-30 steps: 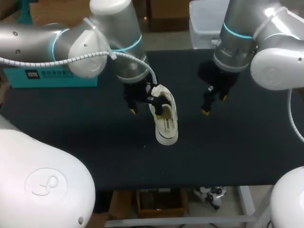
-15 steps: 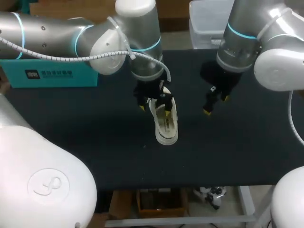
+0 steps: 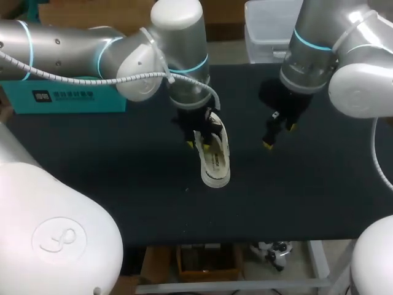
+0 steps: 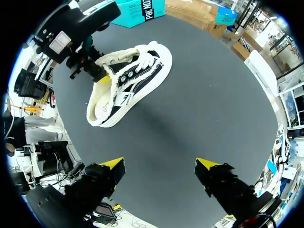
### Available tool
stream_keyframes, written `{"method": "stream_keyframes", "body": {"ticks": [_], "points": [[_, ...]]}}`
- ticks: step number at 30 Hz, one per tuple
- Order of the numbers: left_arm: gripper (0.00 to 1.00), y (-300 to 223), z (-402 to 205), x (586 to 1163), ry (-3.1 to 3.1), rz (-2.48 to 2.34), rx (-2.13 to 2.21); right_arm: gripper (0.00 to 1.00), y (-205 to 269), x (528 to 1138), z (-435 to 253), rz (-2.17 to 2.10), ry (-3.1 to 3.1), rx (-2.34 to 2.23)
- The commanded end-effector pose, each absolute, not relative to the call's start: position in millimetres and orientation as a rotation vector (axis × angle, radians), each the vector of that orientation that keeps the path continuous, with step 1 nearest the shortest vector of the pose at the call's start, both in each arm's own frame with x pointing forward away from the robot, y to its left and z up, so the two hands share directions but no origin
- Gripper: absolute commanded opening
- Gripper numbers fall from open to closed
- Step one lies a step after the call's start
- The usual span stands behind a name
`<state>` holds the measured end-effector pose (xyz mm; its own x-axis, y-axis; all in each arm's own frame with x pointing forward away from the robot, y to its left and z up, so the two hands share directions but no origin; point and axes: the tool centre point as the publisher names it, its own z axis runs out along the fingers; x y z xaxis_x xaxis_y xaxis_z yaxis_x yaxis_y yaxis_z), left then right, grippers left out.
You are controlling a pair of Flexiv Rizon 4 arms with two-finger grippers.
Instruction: Open the shoe tongue, take the insole out of the shoe, put the insole back into the shoe, and pack the shoe into the shoebox
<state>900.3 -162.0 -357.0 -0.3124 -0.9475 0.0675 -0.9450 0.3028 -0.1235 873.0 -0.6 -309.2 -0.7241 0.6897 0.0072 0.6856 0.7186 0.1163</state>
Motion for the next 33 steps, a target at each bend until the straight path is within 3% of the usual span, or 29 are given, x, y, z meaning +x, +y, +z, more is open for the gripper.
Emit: {"method": "stream_keyframes", "body": {"ticks": [1,3,6,16,33], "points": [[0.33,-167.1,-357.6,906.3,2.513,-0.197,-1.831,1.00,-1.1,871.7,-308.5,0.170,2.876,1.153],[0.29,-167.7,-357.2,908.2,2.506,-0.203,-1.833,1.00,-1.1,871.7,-308.5,0.170,2.876,1.153],[0.00,-167.8,-359.0,912.5,2.500,-0.206,-1.841,1.00,-1.1,871.7,-308.5,0.170,2.876,1.153],[0.00,-173.6,-353.0,909.1,2.588,-0.245,-1.737,1.00,-1.1,873.5,-305.4,0.145,2.889,1.111],[0.00,-147.7,-295.8,887.4,2.964,-0.299,-1.163,1.00,6.0,862.6,-284.7,0.137,2.980,0.564]]}}
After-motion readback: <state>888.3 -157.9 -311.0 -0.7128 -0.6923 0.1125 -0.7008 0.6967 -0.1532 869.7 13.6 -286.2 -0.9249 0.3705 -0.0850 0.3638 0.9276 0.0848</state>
